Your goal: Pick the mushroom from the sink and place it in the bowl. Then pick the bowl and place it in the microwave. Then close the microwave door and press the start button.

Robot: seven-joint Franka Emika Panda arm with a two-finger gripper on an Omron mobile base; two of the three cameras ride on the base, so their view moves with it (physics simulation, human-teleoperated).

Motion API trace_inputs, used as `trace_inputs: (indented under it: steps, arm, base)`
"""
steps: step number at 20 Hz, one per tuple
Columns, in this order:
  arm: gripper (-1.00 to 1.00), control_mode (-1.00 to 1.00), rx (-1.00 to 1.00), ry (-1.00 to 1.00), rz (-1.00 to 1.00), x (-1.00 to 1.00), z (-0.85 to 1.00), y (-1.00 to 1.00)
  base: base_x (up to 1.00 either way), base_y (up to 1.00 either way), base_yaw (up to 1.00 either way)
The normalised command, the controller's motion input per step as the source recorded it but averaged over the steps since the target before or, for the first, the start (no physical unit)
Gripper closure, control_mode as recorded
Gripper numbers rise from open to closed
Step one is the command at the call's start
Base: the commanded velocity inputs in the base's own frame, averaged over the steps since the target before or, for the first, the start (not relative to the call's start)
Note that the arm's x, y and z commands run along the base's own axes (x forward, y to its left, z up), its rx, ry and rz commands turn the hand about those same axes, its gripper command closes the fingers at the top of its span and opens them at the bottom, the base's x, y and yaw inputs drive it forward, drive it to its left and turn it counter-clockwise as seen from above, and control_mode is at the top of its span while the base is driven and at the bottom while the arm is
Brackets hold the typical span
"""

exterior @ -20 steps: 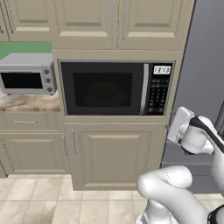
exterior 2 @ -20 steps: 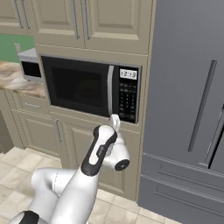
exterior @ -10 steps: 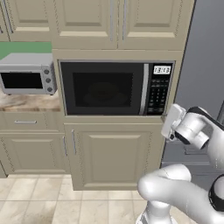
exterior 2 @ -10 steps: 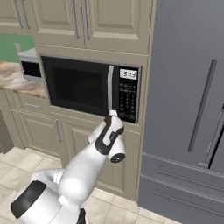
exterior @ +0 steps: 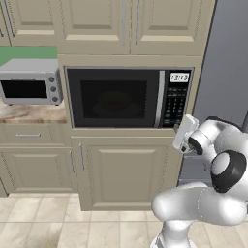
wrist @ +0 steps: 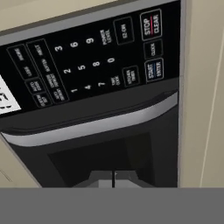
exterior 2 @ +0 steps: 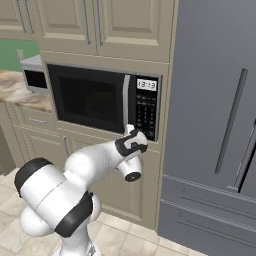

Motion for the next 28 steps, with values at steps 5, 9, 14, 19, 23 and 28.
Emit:
trace_inputs:
  steps: [5, 9, 14, 19, 23, 28]
  arm:
    - [1.00, -1.00, 0.05, 0.00, 0.00, 0.18, -0.01, -0.33]
    - [1.00, -1.00, 0.04, 0.00, 0.00, 0.24, 0.00, -0.23]
    - [1.00, -1.00, 0.00, 0.00, 0.00, 0.31, -0.01, -0.01]
    - [1.00, -1.00, 0.00, 0.00, 0.00, 0.20, -0.12, 0.00]
    - [1.00, -1.00, 0.00, 0.00, 0.00, 0.29, -0.07, 0.00]
    - [1.00, -1.00, 0.00, 0.00, 0.00, 0.28, -0.07, 0.04]
  base:
    - [0.00, 0.00, 0.00]
    - [0.00, 0.00, 0.00]
    - [0.00, 0.00, 0.00]
    - [0.00, 0.00, 0.00]
    - [0.00, 0.00, 0.00]
    - [0.00, 0.00, 0.00]
